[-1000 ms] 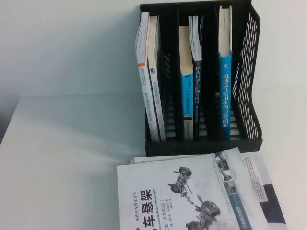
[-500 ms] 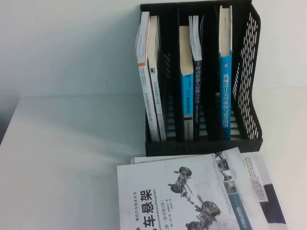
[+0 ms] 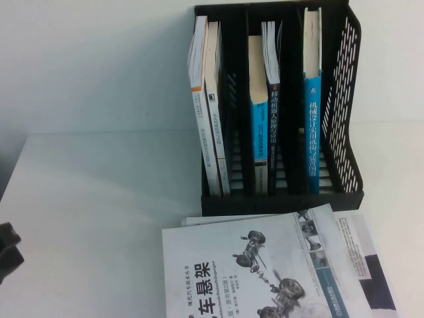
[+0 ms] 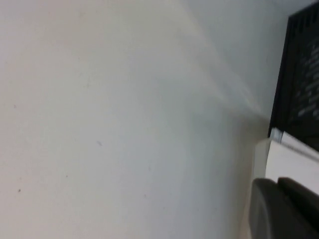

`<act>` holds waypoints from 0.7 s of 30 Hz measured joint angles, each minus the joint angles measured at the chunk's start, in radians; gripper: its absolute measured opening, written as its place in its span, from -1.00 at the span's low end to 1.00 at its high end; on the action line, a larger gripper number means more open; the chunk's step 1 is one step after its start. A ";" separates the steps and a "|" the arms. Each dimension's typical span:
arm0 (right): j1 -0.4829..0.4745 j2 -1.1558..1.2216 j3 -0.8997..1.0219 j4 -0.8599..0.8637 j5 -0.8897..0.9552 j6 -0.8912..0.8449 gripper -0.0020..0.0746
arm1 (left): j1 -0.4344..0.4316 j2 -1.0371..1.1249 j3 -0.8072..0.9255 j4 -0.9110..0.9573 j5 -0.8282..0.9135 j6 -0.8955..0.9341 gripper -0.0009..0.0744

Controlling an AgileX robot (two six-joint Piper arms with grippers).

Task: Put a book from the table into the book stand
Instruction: Push book with right arm

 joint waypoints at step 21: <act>-0.173 0.213 -0.048 0.917 0.136 -0.746 -0.96 | 0.119 0.369 0.000 -0.655 0.236 0.986 -0.99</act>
